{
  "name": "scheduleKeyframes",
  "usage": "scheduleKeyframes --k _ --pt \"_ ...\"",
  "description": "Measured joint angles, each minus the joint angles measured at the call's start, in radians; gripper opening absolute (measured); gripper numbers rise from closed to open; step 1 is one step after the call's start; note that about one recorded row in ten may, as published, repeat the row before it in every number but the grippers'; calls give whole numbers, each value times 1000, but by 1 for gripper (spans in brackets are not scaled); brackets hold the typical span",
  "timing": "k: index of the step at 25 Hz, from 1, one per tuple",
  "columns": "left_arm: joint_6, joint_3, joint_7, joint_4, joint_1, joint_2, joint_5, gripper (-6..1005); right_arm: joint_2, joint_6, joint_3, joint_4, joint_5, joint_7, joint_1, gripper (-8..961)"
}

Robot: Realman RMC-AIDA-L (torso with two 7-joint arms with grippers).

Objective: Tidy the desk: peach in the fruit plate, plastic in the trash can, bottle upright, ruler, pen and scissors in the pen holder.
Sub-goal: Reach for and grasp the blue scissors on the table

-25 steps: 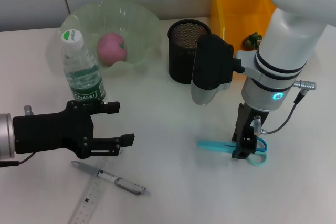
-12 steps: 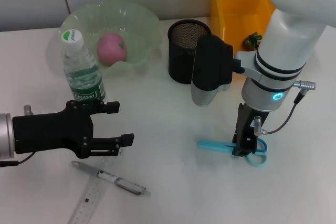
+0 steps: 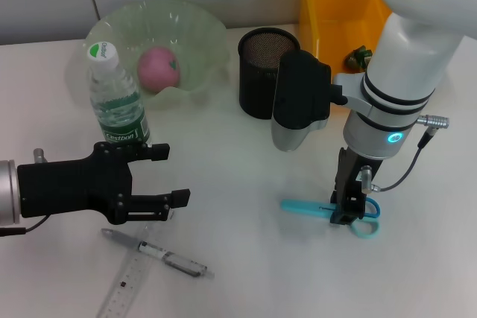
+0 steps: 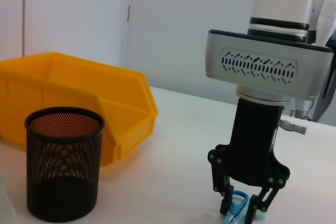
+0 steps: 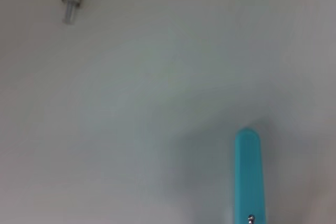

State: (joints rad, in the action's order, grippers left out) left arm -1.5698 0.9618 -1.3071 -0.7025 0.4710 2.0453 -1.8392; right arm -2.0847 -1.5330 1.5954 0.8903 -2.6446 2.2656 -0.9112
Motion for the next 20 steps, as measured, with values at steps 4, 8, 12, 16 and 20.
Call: scheduleKeyframes --k 4,8,12,16,20 --pt "0 -1 -1 0 0 -1 0 861 0 -1 0 2 1 0 0 282" --pt "-5 -10 -1 0 0 -1 0 861 -1 -1 0 3 -1 0 0 385" --pt "-5 -11 -1 0 0 -4 0 861 -1 -1 0 4 -1 0 1 410" --pt "-6 -11 -1 0 1 -4 0 861 -1 -1 0 2 0 0 1 408" --pt "-6 -11 -1 0 1 -4 0 861 -1 1 0 1 0 0 0 406"
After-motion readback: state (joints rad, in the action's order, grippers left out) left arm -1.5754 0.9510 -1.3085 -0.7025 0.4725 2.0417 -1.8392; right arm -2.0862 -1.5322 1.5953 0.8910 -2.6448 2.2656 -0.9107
